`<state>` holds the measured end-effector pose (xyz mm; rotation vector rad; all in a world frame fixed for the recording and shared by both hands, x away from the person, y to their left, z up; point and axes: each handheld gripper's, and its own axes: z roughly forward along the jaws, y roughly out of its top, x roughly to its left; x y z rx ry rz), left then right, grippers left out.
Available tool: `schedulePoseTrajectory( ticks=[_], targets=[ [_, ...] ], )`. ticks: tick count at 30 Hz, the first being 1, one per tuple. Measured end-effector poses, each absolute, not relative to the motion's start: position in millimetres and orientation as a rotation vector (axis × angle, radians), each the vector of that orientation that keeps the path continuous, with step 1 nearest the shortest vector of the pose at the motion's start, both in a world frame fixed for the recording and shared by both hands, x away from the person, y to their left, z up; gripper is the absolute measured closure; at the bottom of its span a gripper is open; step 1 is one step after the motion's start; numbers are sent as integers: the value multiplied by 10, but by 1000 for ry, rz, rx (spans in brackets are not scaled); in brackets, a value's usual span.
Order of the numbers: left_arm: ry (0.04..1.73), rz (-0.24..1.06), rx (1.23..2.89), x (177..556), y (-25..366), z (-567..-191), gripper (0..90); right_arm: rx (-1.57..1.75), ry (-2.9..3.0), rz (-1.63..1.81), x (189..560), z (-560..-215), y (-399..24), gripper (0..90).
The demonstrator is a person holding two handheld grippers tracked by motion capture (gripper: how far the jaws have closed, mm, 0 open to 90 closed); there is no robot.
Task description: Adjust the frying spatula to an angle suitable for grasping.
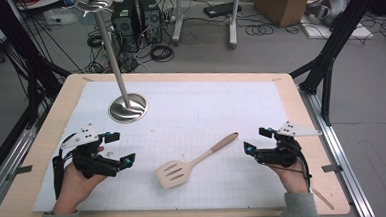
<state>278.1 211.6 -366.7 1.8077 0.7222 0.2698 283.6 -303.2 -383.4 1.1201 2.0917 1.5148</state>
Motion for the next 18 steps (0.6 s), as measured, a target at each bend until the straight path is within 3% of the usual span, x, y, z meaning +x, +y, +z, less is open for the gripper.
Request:
schedulePoseTrajectory(
  ticks=[6, 18],
  targets=[
    [701, 245, 1830, 2785, 1918, -3721, 22, 1149, 2053, 1564, 2813, -3797, -3222, 135],
    [687, 226, 1817, 2873, 1598, -3784, 22, 1121, 2100, 1572, 2832, -3781, -3187, 134]
  ],
)
